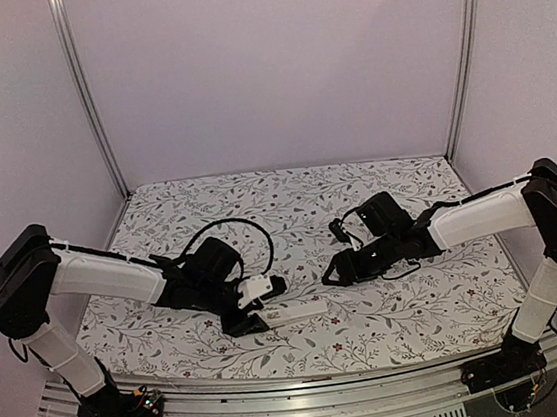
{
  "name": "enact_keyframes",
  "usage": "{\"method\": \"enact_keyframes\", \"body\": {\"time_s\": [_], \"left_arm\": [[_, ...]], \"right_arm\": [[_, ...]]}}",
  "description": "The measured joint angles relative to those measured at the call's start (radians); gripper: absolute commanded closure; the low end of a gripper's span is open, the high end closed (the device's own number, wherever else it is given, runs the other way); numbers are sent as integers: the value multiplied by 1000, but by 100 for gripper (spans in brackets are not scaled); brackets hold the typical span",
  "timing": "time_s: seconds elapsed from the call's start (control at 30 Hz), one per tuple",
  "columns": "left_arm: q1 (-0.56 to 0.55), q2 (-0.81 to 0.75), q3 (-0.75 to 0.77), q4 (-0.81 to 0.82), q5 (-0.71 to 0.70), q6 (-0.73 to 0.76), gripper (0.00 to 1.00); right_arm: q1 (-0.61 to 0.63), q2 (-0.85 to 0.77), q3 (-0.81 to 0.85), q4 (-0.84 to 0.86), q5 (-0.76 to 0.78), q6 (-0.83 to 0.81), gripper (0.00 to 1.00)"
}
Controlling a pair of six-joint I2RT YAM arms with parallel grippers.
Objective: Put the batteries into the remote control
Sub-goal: Adjust the battery cover on the remote control without the battery cover.
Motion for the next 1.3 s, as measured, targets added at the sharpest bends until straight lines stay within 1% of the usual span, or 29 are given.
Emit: {"method": "enact_keyframes", "body": {"time_s": [0.23, 0.4, 0.5, 0.63, 0.77, 0.97, 1.07, 1.3], "left_arm": [[-5, 23, 38, -5, 5, -23, 51], [-10, 38, 41, -7, 7, -32, 52], [-11, 41, 41, -10, 7, -37, 56], [-18, 43, 50, -14, 4, -44, 57], [-31, 43, 57, -11, -5, -51, 64], [-41, 43, 57, -8, -8, -60, 66], [-45, 45, 57, -6, -9, -64, 73], [-55, 54, 65, 2, -18, -76, 72]], "right_arm": [[0, 0, -2, 0, 0, -4, 43], [0, 0, -7, -1, 0, -4, 43], [0, 0, -8, 0, -1, -4, 44], [0, 0, -12, 0, -5, 0, 45], [3, 0, -14, 0, -5, 4, 45], [5, 0, -14, 0, -5, 13, 45], [5, 0, -14, 0, -5, 15, 45], [6, 0, -14, 0, -5, 19, 45]]}}
